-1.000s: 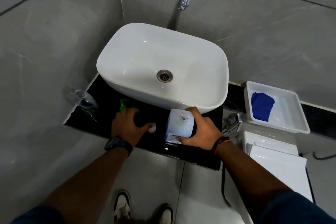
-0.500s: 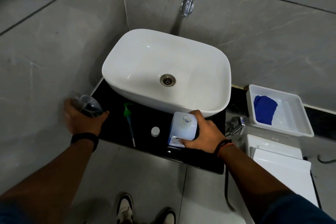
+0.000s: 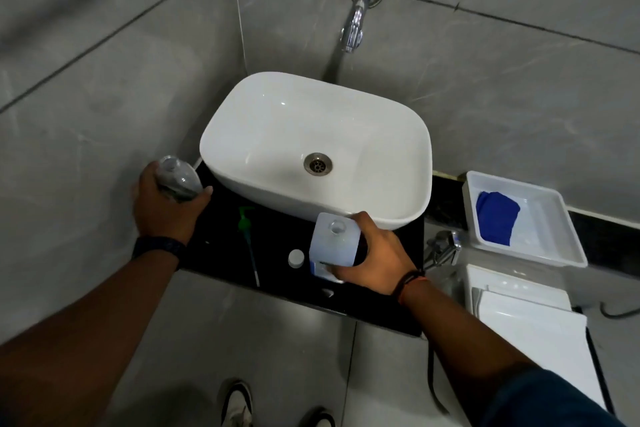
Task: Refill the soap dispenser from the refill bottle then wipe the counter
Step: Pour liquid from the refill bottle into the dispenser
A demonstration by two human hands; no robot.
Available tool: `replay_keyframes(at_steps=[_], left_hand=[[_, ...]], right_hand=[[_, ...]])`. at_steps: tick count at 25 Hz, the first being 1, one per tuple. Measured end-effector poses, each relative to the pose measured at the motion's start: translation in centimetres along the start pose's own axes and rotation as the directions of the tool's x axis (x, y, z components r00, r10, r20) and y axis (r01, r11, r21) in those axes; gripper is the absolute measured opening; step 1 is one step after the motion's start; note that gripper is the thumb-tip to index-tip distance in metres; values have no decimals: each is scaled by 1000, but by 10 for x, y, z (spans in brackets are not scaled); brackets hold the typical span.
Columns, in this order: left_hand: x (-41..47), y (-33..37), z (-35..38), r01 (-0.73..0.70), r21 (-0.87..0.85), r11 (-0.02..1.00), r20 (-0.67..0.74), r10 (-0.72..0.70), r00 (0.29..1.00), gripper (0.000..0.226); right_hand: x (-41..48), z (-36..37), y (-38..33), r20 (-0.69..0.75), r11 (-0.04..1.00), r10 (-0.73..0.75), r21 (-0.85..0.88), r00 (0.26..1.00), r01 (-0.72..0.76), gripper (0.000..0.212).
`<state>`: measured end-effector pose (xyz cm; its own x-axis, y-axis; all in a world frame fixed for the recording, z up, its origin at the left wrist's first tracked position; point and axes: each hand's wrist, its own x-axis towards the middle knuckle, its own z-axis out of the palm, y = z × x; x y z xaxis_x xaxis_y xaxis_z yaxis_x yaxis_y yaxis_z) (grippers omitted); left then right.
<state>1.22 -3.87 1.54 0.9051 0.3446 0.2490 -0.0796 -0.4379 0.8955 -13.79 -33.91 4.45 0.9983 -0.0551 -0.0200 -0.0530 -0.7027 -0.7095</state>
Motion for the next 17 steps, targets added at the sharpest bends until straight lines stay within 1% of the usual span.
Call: replay_keyframes(at_steps=[2,5,7,9,11,13,15,17], left_hand=[[3,35,-2,-122,22,992,-34,122,992,75],[-1,90,-2,-192,-27,981,-61,190,980,78],[-10,125,0,-229,-79,970,-47,226,973,79],[-18,159,0,-254,-133,958,-9,255,967,80],[-27,189,1,-254,-166,953,27,262,965,80],[-35,217,2,-252,-179,951,38,263,964,81],[-40,240,6,-249,-175,952,43,260,965,82],[-44,261,7,-261,-169,950,45,272,961,81]], right_hand=[[4,-7,-20,-71,996,6,88,997,1,61],[18,-29,-59,-226,963,31,267,974,31,64],[30,-50,-88,-337,930,25,354,941,102,66],[39,-78,-118,-456,910,-4,367,890,192,62],[44,-111,-148,-564,918,-60,292,824,267,59],[43,-144,-171,-604,949,-160,124,781,290,63],[41,-172,-184,-574,968,-240,-78,783,239,69],[35,-197,-191,-534,950,-293,-259,793,176,72]])
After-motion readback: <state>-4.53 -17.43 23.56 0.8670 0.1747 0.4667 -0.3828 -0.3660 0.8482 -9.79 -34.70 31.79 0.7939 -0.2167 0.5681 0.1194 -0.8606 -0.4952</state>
